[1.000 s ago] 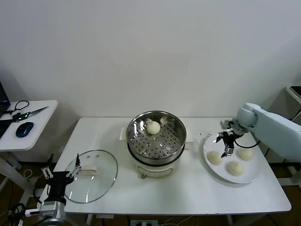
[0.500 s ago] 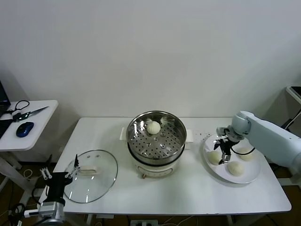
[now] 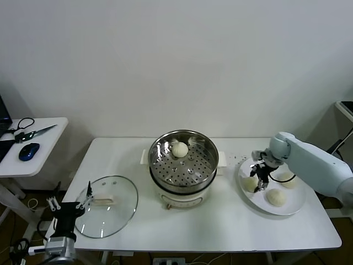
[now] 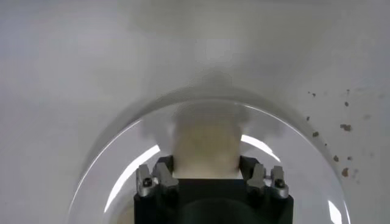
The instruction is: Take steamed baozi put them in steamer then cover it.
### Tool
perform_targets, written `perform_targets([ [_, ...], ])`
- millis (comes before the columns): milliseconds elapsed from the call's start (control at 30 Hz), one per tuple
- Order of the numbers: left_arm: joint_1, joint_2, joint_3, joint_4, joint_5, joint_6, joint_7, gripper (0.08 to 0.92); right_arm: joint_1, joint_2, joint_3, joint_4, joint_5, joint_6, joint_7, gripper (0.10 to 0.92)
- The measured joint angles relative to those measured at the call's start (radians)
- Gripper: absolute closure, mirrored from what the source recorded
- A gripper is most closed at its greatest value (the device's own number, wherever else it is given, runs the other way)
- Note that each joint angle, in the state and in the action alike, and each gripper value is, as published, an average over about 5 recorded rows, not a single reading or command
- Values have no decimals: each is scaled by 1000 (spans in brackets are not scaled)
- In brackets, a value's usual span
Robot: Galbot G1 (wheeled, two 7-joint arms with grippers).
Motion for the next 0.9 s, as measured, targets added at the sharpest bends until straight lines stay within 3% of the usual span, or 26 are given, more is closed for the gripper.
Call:
perform_targets([
  [333, 4, 1, 2, -3, -2, -1, 0, 177, 150, -40, -91, 59, 110, -14, -1, 357],
  [900, 23, 4, 40, -30, 25, -6, 2, 177, 603, 78, -390, 254, 528, -146, 60, 361],
])
